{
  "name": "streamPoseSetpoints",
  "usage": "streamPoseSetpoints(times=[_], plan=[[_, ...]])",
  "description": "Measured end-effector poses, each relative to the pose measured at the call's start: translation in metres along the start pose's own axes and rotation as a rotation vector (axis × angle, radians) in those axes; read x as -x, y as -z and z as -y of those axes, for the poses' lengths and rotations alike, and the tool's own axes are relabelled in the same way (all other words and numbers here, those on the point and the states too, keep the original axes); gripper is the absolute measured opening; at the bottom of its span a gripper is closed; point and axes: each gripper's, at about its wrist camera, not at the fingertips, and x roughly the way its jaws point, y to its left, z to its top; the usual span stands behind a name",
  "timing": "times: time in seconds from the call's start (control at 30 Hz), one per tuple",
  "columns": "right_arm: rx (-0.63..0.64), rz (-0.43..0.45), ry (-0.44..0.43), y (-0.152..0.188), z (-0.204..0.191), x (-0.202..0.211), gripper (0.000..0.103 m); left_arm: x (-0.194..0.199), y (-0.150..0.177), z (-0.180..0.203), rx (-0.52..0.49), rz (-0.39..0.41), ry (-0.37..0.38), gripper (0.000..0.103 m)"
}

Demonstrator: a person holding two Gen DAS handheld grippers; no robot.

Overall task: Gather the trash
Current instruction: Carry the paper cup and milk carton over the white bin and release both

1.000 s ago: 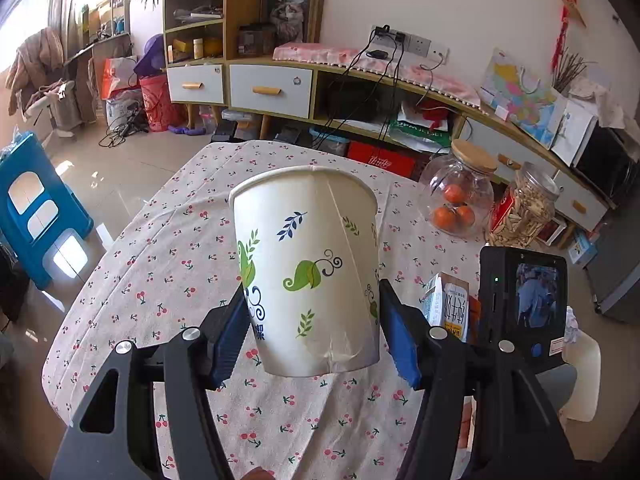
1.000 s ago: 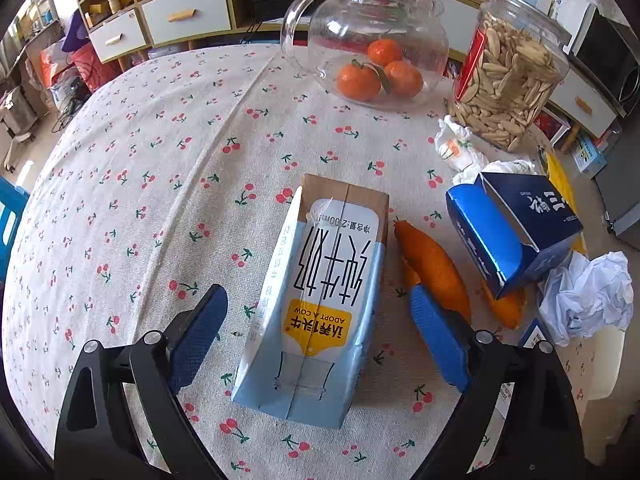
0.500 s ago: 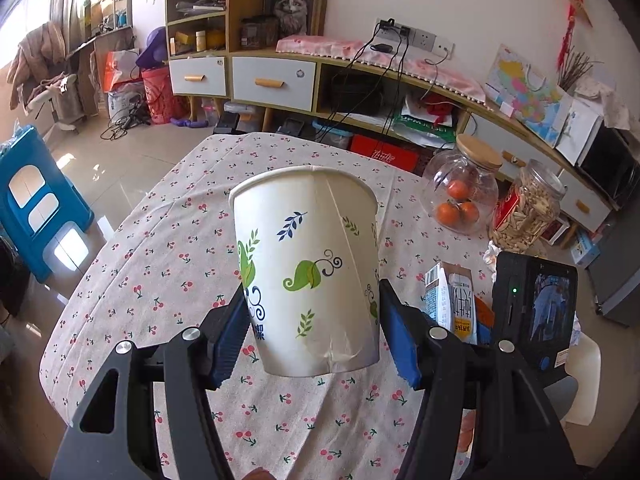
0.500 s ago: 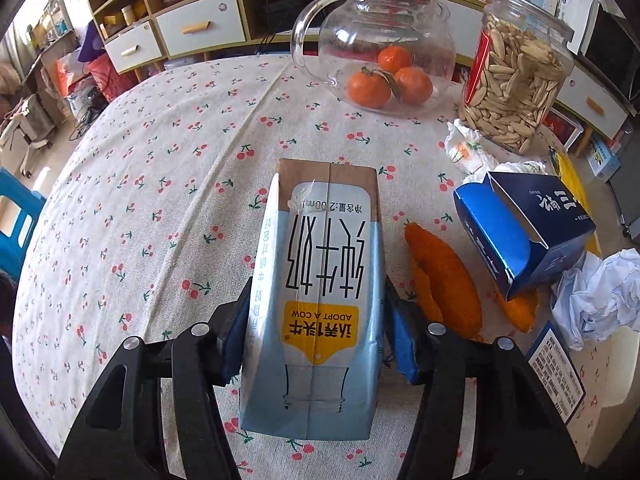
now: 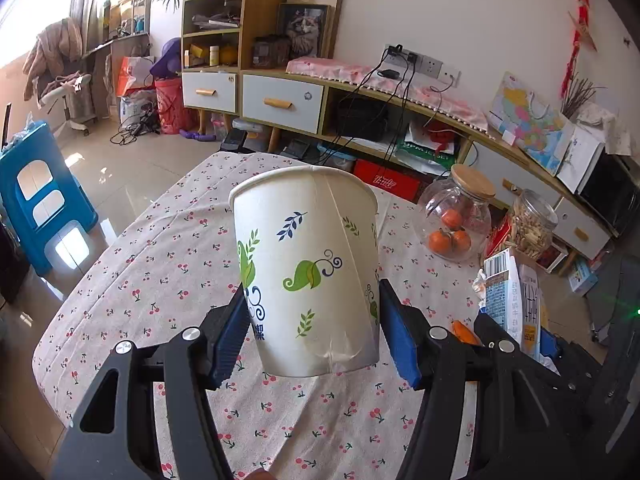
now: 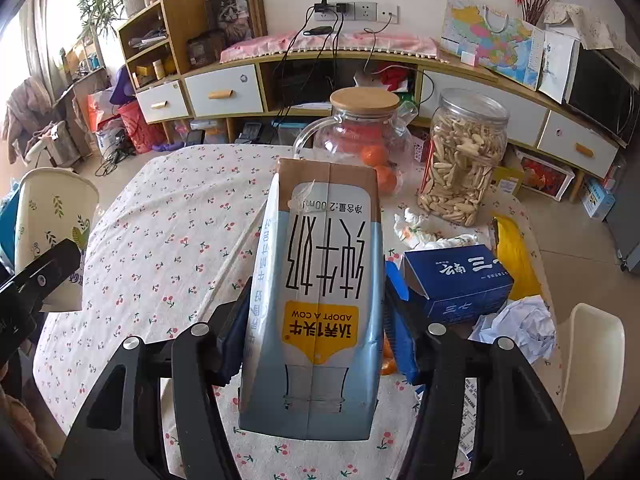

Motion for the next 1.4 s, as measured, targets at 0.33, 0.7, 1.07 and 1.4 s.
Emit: streamPoseSetpoints(times=[0.33, 0.7, 1.07, 1.4], plan=[[0.031, 0.156, 0.05, -0.007, 0.036, 0.043, 0.056, 0.015, 0.005, 0.04, -0.04, 0.071, 0.051, 0.061], [0.008, 0.224, 0.112, -0.004, 0.086, 0.065, 0.056, 0.026, 0.015, 0.086, -0.09, 0.125, 0.097, 0.061], [-0.048, 0.258, 0.172, 0.012, 0.133, 0.076, 0.056, 0.025, 0.03, 0.135, -0.177, 0.105, 0.142, 0.061], [-0.131, 0.261, 0.202, 0.021, 0.174, 0.078, 0.056, 0.021, 0.044, 0.163, -0.22, 0.054, 0.188, 0.061]])
